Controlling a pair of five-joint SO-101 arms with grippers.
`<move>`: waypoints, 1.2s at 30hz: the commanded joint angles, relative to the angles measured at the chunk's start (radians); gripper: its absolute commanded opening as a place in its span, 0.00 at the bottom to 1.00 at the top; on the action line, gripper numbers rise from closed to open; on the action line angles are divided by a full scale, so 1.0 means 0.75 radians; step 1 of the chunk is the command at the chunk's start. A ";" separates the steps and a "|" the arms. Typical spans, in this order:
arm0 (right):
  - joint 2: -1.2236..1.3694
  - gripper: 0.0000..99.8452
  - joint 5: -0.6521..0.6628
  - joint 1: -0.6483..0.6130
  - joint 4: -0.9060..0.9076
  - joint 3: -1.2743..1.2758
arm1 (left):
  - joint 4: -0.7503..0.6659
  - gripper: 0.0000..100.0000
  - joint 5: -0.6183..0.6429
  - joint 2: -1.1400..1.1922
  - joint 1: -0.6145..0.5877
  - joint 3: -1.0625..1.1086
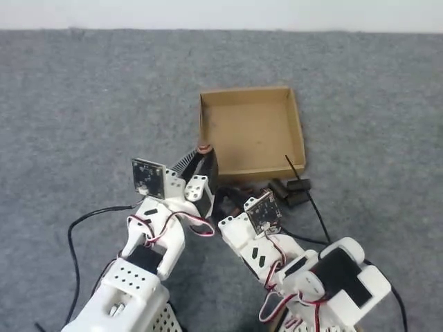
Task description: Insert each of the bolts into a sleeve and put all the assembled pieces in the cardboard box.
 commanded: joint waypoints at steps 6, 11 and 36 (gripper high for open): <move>-0.007 0.01 0.184 0.026 -0.003 -0.039 | 0.094 0.01 0.016 -0.059 0.020 -0.109; -0.009 0.01 0.182 0.028 -0.001 -0.039 | 0.092 0.01 0.016 -0.059 0.018 -0.111; -0.013 0.01 0.184 0.028 0.097 -0.065 | 0.035 0.01 0.125 -0.061 -0.051 -0.132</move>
